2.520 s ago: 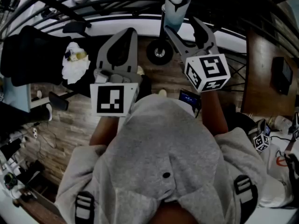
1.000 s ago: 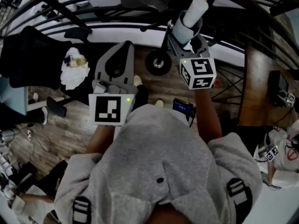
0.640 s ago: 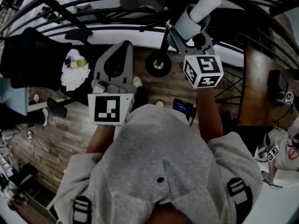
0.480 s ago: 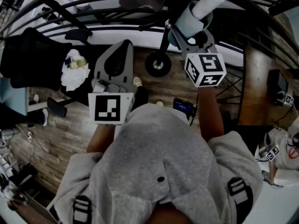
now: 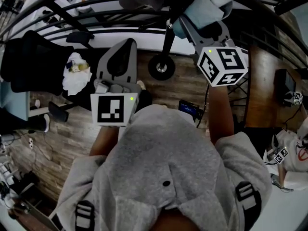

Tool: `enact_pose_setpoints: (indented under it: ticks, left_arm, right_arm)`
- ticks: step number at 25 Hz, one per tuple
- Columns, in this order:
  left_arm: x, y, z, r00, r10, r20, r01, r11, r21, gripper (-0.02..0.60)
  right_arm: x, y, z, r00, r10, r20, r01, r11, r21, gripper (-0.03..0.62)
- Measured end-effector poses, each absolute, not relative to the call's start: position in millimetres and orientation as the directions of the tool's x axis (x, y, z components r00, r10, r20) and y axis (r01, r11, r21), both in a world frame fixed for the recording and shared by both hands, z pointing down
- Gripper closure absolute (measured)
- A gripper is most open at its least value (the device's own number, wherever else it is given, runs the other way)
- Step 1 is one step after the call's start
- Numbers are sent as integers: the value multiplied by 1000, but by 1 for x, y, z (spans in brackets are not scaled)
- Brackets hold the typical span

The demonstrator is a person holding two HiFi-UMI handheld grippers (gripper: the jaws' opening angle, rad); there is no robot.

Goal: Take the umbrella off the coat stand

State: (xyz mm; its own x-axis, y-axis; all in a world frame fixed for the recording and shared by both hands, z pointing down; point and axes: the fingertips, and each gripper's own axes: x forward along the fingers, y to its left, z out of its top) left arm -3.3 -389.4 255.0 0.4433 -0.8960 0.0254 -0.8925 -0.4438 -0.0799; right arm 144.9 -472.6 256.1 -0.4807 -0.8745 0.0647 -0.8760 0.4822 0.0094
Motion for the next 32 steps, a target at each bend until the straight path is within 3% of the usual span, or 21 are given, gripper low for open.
enact_pose_setpoints:
  ticks: [16,26,32]
  left_arm:
    - [9,-387,239,470,-883,-15,-880,-467,-81,571]
    - [17,-377,239,495,-868,-30,-867,-492,-85,571]
    - [25,-365,231,498,-867,-28,-865,-495,-82,571]
  right_arm:
    - [181,-457,199,-403,-915,-37,-915,403,1,327]
    - [166,-423,255,-447,-890,91,-894,445,-46,327]
    - [158,-416,253,-478,-872,100,-878,477,-39,327]
